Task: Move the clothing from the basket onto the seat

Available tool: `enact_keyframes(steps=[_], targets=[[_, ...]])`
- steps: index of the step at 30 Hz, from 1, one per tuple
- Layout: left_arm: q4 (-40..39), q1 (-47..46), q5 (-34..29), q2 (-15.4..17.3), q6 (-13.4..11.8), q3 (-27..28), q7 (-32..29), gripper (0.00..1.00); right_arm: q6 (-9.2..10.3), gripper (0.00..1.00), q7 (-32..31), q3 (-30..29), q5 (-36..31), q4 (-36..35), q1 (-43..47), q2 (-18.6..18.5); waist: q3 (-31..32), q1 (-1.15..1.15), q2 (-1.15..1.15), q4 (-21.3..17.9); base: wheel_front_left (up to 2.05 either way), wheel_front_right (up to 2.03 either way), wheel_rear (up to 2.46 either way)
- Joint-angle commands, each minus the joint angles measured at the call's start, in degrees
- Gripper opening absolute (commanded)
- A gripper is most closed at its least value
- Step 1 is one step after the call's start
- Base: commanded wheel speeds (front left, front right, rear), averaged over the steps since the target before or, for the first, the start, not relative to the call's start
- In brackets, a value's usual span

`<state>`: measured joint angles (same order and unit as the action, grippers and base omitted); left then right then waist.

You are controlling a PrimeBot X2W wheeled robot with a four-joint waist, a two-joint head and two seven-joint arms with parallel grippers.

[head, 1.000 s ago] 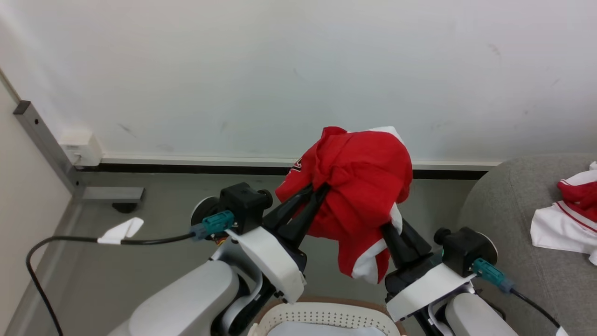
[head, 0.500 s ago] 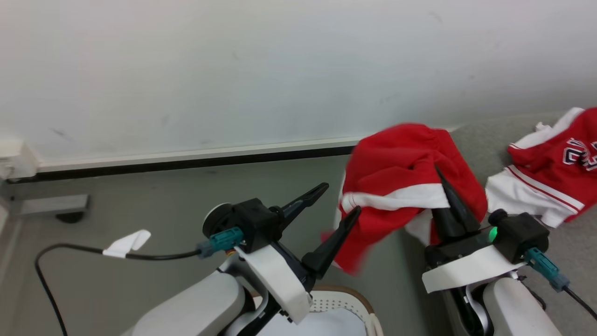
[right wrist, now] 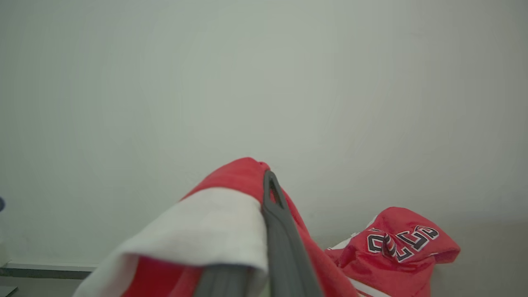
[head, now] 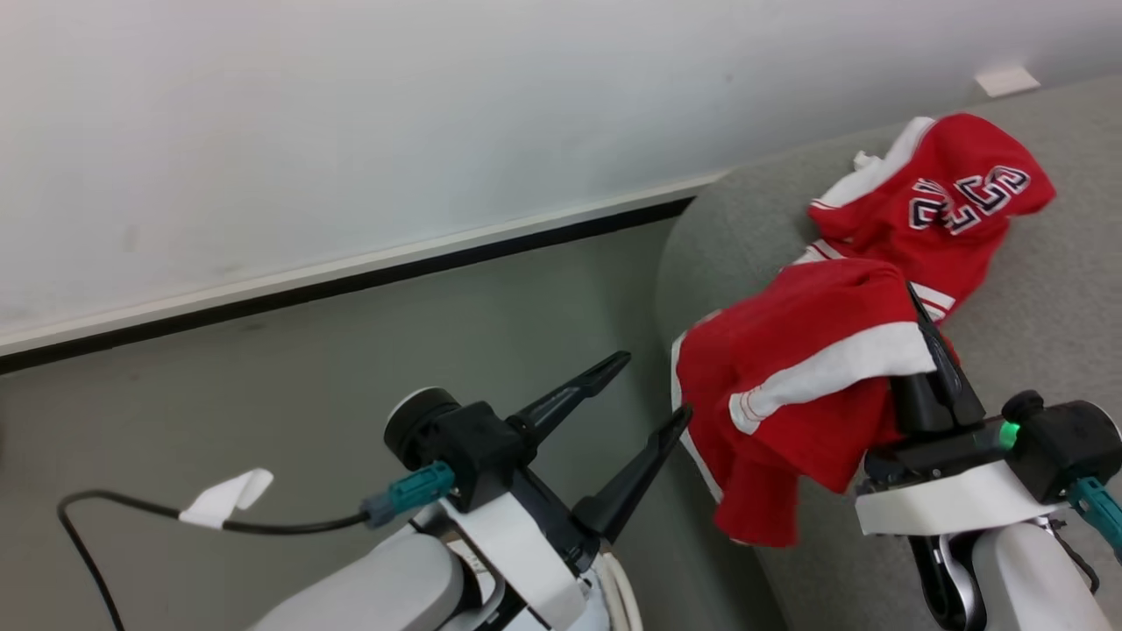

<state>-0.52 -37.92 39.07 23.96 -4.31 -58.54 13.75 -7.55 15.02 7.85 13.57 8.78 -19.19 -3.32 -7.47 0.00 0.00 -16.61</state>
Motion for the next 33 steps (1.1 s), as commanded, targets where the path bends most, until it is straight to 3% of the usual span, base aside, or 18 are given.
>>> enact_keyframes(steps=[1, 8, 16, 27, 33], targets=[[-0.23, 0.96, -0.83, 0.27, 0.08, -0.10, 0.43, 1.00, 0.13, 0.00, 0.11, -0.34, -0.48, -0.69, 1.27, 0.03, -1.26, 0.00, 0.00, -2.29, 0.00, 0.00, 0.00], [0.11, 1.25, -1.53, 0.55, 0.18, -0.49, 0.63, 1.00, 0.13, 0.00, 0.11, -0.77, -0.63, -2.48, 2.69, 0.30, -2.48, 0.00, 0.00, -5.58, 0.00, 0.00, 0.00], [0.50, 1.24, -1.69, 0.58, 0.03, -1.29, -0.11, 1.00, 0.13, 0.00, 0.11, -1.51, -1.56, -3.74, 1.36, 0.19, -2.98, 0.00, 0.00, -6.49, 0.00, 0.00, 0.00], [-1.59, -1.00, -2.12, 2.46, 0.39, -1.11, -1.59, 1.00, 0.13, 0.00, -5.74, -11.25, -2.36, -8.50, -9.21, -6.91, -8.78, 0.00, 0.00, -4.03, 0.00, 0.00, 0.00], [-3.87, -3.08, -2.62, 5.06, 1.12, -0.45, -3.14, 1.00, 0.13, 0.00, -10.58, -17.52, -1.70, -6.42, -16.70, -12.27, -15.33, 0.00, 0.00, -1.23, 0.00, 0.00, 0.00]])
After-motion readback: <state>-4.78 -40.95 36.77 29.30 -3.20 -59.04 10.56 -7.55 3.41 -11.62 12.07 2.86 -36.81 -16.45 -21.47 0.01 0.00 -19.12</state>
